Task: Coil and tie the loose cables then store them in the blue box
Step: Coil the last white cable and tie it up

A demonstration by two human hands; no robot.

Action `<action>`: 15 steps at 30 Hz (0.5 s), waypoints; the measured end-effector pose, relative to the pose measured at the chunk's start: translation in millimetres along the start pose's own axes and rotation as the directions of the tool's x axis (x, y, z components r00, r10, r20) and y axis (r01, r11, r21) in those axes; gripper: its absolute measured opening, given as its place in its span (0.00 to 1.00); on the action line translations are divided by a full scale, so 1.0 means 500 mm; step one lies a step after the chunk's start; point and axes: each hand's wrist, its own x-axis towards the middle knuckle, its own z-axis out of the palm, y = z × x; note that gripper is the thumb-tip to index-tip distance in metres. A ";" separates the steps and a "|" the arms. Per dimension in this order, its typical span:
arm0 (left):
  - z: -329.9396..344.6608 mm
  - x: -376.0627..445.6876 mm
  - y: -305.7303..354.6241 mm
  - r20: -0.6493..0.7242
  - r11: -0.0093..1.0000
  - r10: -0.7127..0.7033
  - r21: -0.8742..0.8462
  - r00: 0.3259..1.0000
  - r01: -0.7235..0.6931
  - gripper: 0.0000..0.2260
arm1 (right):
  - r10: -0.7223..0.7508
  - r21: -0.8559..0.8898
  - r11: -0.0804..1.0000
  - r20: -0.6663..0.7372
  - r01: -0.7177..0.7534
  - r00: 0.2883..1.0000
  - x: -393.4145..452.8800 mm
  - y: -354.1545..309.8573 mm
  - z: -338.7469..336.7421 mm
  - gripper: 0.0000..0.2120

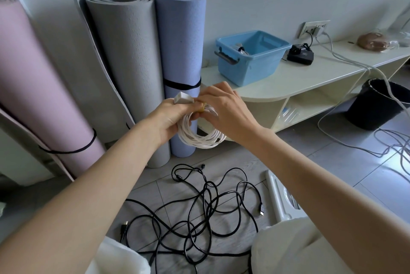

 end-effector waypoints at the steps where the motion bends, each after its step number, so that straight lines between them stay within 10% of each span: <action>1: -0.003 0.002 -0.002 -0.002 1.000 -0.011 0.024 1.000 0.011 0.03 | -0.019 -0.022 1.000 -0.024 0.019 1.000 -0.002 -0.001 0.002 0.12; 9: -0.007 0.011 -0.011 -0.047 0.999 -0.024 0.040 0.999 0.026 0.02 | 0.061 0.095 0.993 0.127 -0.073 0.990 -0.001 0.009 -0.001 0.26; 15: 0.002 0.014 -0.019 -0.050 0.997 -0.020 0.071 0.999 0.024 0.06 | 0.086 0.135 0.986 0.108 -0.100 0.990 -0.003 0.012 -0.006 0.17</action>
